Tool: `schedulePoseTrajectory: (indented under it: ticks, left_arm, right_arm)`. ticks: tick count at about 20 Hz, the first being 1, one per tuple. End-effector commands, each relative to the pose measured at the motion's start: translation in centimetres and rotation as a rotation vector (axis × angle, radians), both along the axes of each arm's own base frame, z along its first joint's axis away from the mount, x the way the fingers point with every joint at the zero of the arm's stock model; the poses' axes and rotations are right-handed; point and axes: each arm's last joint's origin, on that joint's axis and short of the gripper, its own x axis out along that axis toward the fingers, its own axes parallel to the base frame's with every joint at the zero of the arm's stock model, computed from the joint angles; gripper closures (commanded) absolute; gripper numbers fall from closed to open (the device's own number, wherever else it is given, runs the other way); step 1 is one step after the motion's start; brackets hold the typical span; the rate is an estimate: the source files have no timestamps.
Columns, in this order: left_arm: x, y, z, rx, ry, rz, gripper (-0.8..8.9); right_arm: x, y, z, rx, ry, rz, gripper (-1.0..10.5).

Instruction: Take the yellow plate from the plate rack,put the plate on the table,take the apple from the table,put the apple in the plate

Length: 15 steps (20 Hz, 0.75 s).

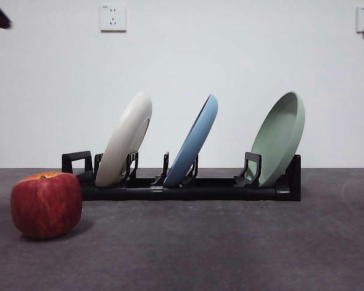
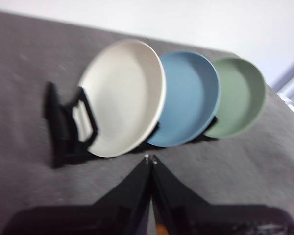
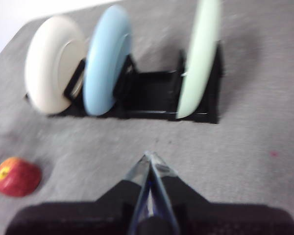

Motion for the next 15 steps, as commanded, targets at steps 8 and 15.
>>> schedulePoseTrajectory:
  ticks: [8, 15]
  left_arm:
    - [7.6, -3.0, 3.6, 0.023, 0.051, -0.070, 6.49]
    - [13.6, -8.9, 3.8, 0.092, 0.119, -0.136, 5.88]
  right_arm:
    - [1.9, 0.3, 1.4, -0.025, 0.026, 0.045, 6.6]
    - [1.9, 0.3, 1.4, -0.025, 0.026, 0.044, 6.6]
